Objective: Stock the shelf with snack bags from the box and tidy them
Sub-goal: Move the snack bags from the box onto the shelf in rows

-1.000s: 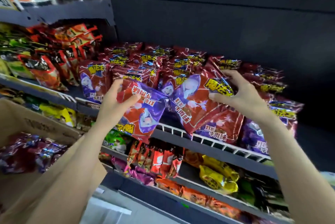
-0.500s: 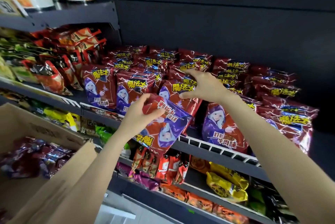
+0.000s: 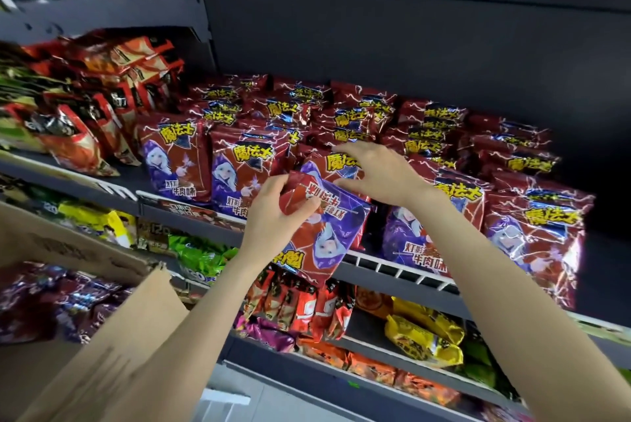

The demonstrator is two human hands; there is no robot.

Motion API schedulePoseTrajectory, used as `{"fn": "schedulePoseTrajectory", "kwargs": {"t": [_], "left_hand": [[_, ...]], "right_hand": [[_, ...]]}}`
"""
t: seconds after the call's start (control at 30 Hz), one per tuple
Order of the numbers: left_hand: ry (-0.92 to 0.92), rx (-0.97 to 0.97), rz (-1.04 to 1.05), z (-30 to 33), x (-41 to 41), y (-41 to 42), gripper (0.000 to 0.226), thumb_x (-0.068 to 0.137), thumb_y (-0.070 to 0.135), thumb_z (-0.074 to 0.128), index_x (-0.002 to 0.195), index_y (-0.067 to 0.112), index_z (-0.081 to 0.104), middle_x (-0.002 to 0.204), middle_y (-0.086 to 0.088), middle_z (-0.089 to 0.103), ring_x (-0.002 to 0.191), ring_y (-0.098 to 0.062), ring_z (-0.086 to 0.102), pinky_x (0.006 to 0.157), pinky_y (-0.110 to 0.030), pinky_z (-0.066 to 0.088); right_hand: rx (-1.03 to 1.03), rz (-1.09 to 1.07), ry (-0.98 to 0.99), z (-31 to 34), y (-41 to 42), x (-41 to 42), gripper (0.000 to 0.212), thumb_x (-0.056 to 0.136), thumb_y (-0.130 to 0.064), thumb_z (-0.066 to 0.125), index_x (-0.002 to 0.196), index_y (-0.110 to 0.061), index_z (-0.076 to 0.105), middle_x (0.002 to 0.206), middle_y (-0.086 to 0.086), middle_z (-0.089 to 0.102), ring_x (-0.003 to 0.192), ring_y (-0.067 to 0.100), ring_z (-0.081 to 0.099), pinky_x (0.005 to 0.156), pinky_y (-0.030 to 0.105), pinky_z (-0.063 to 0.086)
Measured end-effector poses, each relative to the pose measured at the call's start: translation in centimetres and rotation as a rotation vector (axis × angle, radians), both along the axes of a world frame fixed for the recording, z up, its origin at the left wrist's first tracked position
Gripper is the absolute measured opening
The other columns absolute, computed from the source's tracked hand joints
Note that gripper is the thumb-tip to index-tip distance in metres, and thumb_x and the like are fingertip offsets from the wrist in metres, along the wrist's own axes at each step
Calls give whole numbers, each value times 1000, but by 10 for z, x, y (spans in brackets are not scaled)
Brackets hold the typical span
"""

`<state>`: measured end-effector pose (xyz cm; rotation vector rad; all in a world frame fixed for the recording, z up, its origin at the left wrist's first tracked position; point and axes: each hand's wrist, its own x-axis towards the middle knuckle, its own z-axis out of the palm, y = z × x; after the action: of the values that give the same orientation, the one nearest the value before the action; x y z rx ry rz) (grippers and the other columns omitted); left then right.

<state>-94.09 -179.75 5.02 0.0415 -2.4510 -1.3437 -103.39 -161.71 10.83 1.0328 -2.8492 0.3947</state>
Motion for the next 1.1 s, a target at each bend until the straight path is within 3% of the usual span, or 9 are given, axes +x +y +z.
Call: {"fn": "schedulePoseTrajectory", "kwargs": {"t": [0.13, 0.3, 0.43, 0.53, 0.6, 0.67, 0.77, 0.97, 1.1], "left_hand": [[16, 19, 22, 11, -14, 9, 43, 82, 45, 65, 114, 17, 56, 106, 6, 58, 94, -9, 59, 84, -35, 52], [31, -130, 37, 22, -23, 14, 39, 84, 45, 63, 111, 19, 55, 103, 6, 55, 89, -7, 54, 70, -10, 39], [9, -227, 27, 12, -1, 0, 50, 83, 49, 62, 121, 18, 52, 108, 5, 59, 92, -8, 58, 77, -24, 49], [-14, -210, 11, 6, 11, -7, 54, 83, 47, 64, 125, 16, 51, 104, 12, 60, 91, -4, 58, 76, -14, 44], [-54, -190, -6, 2, 15, -10, 59, 83, 47, 64, 130, 15, 48, 104, 15, 58, 97, -4, 57, 83, -16, 43], [-96, -146, -16, -4, 16, -16, 70, 79, 57, 63, 133, 16, 45, 114, 10, 62, 107, -10, 59, 93, -31, 48], [-116, -65, 4, -6, 17, -26, 81, 68, 74, 58, 128, 21, 49, 115, 5, 66, 106, -12, 61, 91, -42, 51], [-84, -86, 58, -2, 21, -40, 58, 77, 55, 62, 121, 18, 53, 93, 15, 67, 82, -5, 65, 77, -35, 55], [-76, -43, 71, -2, 26, -49, 46, 79, 49, 65, 115, 22, 54, 90, 15, 66, 82, -5, 65, 77, -36, 55]], "right_hand": [[-40, -71, 118, 7, -3, -7, 48, 86, -38, 66, 127, -19, 50, 133, 1, 55, 119, 23, 53, 93, 43, 49], [-106, -83, 242, 9, 2, -8, 49, 81, -32, 72, 121, -18, 48, 119, 2, 61, 109, 25, 58, 85, 42, 52], [56, -17, 195, -8, 3, 0, 74, 79, -42, 67, 143, -29, 30, 130, 6, 52, 116, 28, 48, 98, 44, 39], [143, -18, 300, -17, -1, 6, 86, 76, -50, 66, 148, -36, 20, 143, 6, 37, 126, 29, 36, 102, 48, 32], [181, 14, 334, -20, -5, 10, 88, 73, -51, 66, 148, -36, 21, 149, 5, 29, 132, 28, 30, 105, 51, 28], [224, 22, 343, -20, -8, 9, 90, 73, -55, 64, 149, -36, 18, 150, 4, 29, 131, 27, 33, 106, 50, 27], [255, -10, 378, -14, -13, 7, 93, 74, -62, 62, 149, -33, 17, 142, 3, 41, 123, 25, 46, 104, 44, 29], [229, -81, 581, -16, -18, 13, 91, 68, -54, 73, 144, -21, 35, 124, 11, 56, 105, 32, 55, 90, 47, 40], [246, 22, 581, -33, -23, 22, 92, 60, -49, 79, 139, -23, 40, 120, 12, 56, 100, 33, 56, 84, 47, 44]]}}
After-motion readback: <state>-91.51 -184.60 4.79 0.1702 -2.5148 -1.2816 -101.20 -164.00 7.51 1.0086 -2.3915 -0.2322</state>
